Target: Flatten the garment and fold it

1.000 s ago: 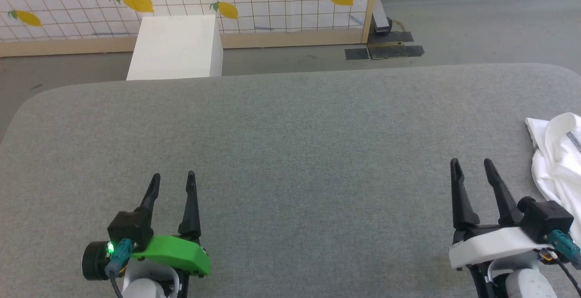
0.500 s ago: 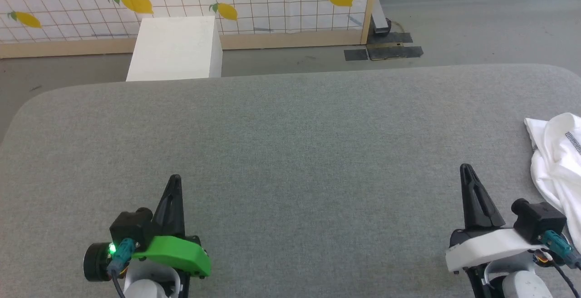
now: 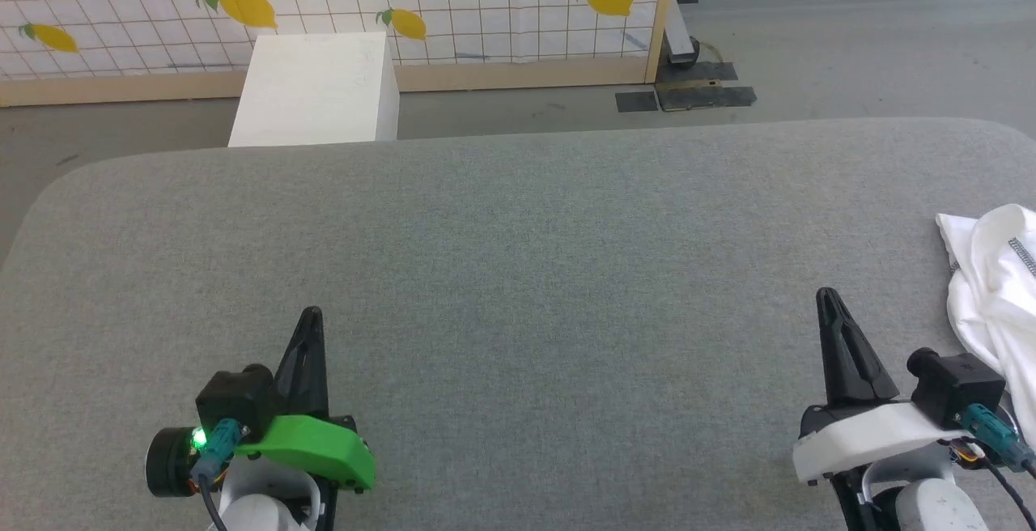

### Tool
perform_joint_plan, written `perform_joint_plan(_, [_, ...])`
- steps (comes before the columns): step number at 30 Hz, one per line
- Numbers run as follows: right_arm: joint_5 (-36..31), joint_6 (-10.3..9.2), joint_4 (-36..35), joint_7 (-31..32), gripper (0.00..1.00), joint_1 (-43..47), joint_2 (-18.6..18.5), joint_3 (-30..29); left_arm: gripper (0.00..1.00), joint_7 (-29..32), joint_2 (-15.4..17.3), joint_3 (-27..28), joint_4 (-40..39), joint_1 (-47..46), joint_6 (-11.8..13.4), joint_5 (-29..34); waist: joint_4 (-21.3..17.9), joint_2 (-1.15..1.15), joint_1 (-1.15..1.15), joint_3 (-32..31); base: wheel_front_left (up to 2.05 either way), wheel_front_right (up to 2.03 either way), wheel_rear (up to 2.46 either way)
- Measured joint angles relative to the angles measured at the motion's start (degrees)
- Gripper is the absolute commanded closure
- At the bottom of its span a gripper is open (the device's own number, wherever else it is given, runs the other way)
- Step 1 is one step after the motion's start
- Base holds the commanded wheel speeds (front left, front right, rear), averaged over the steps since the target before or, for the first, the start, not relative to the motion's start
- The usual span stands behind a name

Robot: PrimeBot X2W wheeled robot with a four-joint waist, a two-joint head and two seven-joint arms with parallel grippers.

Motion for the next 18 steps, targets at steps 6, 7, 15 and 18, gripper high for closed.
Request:
perform_joint_plan(6, [-0.49, 0.0, -0.58, 0.74, 1.0, 0.1, 0.0, 0.1, 1.0, 0.75, 0.0, 0.09, -0.56, 0.14, 0.16, 0.29, 0.08, 0.0, 0.0, -0.13, 0.0, 0.0, 0.0])
perform_joint_plan(7, [-0.55, 0.0, -0.67, 0.8, 1.0, 0.15, 0.0, 0.11, 1.0, 0.94, 0.0, 0.1, -0.65, 0.23, 0.16, 0.3, 0.09, 0.0, 0.0, -0.16, 0.0, 0.0, 0.0])
perform_joint_plan(15, [-1.33, 0.0, -1.48, 1.72, 1.0, 0.19, 0.0, 0.24, 1.0, 1.82, -0.01, 0.22, -1.45, 0.54, 0.35, 0.71, 0.19, 0.0, 0.0, -0.34, 0.0, 0.0, 0.0])
perform_joint_plan(18, [-1.63, 0.0, -1.68, 2.02, 1.0, 0.21, 0.0, 0.31, 1.0, 2.08, -0.01, 0.26, -1.67, 0.55, 0.4, 0.87, 0.23, 0.0, 0.0, -0.4, 0.0, 0.0, 0.0])
